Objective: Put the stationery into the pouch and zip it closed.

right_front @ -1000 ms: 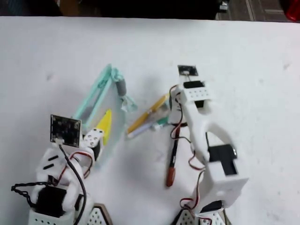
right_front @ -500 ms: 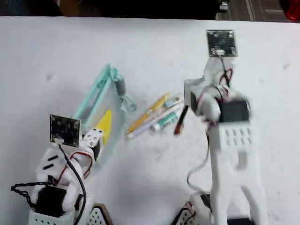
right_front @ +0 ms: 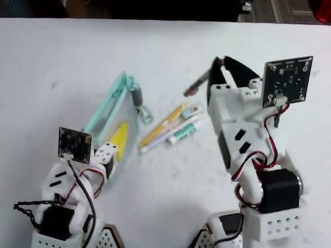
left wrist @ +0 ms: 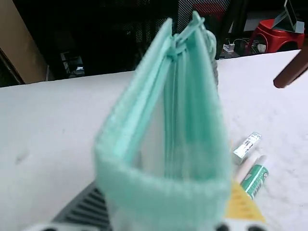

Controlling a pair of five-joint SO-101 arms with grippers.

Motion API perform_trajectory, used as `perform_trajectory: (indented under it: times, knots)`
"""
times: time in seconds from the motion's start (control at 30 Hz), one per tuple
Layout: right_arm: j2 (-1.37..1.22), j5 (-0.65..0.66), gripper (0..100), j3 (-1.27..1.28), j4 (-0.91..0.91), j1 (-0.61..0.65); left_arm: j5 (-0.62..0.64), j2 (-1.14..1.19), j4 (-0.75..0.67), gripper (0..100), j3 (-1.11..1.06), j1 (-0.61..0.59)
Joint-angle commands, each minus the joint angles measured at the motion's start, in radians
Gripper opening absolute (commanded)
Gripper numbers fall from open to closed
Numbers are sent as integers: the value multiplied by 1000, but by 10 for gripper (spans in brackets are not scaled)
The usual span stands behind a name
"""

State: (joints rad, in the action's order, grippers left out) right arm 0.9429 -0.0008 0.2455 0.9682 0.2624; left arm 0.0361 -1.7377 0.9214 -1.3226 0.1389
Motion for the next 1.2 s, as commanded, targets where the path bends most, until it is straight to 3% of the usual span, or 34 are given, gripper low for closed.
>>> perform_trajectory:
  times: [0.0, 0.2, 0.43, 0.8, 1.17]
  knots:
    - [10, 14, 16, -124, -47, 67, 5, 1, 17, 200, 6, 19]
    - [10, 12, 16, -308, -51, 182, 5, 1, 17, 200, 6, 19]
    - [-107, 12, 16, -322, -133, 262, 5, 1, 15, 200, 6, 19]
    - [-209, 14, 16, -327, -139, 504, 5, 1, 14, 200, 6, 19]
    - [-278, 9, 16, -454, -90, 545, 5, 1, 12, 200, 6, 19]
